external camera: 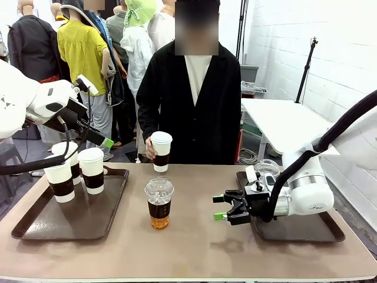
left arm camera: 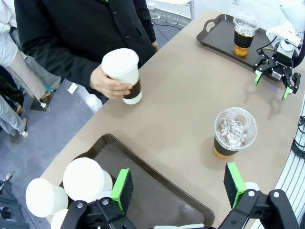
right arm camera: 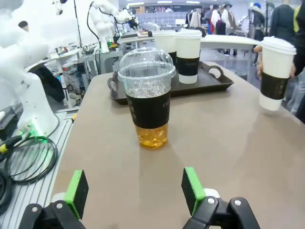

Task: Distribute the coffee onto the tray.
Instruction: Pick up another iced Americano from the middle of the table and place it on the right Handle tray.

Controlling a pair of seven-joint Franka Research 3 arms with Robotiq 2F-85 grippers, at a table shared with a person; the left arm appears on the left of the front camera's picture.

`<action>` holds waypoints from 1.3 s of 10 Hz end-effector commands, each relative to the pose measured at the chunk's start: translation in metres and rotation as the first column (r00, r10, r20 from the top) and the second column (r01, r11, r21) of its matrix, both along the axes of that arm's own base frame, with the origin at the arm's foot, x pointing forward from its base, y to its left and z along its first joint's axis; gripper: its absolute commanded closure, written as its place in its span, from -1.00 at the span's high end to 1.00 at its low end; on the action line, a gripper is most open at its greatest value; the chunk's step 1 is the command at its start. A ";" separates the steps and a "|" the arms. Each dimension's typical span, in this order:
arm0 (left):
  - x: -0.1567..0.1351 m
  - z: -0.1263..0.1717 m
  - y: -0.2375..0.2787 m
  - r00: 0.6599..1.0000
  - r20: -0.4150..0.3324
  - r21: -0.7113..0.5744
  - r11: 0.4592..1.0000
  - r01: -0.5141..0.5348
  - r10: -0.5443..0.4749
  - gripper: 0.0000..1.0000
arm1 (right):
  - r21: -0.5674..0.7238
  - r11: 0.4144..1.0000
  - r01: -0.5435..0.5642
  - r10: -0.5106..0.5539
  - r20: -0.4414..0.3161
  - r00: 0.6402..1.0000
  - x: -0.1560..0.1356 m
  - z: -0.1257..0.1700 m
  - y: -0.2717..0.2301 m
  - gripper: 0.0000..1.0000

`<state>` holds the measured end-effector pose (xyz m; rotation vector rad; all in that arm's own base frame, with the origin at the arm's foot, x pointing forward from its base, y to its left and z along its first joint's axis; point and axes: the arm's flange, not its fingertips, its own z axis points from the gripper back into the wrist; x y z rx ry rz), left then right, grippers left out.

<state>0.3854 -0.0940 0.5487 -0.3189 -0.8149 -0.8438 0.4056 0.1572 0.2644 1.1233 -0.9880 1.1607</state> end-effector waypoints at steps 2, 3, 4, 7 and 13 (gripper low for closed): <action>0.000 0.000 0.002 1.000 -0.006 0.005 1.000 0.004 -0.004 1.00 | 0.000 1.000 0.000 0.000 0.000 1.000 0.000 0.000 0.000 1.00; 0.000 0.000 0.002 1.000 -0.006 0.005 1.000 0.004 -0.004 1.00 | 0.000 1.000 0.000 0.000 0.000 1.000 0.000 0.000 0.000 1.00; 0.000 0.000 0.002 1.000 -0.006 0.005 1.000 0.004 -0.004 1.00 | 0.000 1.000 0.000 0.000 0.000 1.000 0.000 0.000 0.000 1.00; 0.000 0.000 0.002 1.000 -0.006 0.005 1.000 0.004 -0.004 1.00 | 0.000 1.000 0.000 0.000 0.000 1.000 0.000 0.000 0.000 1.00; 0.000 0.000 0.002 1.000 -0.006 0.005 1.000 0.004 -0.004 1.00 | 0.008 0.999 0.047 -0.047 0.037 0.998 0.009 -0.006 0.057 1.00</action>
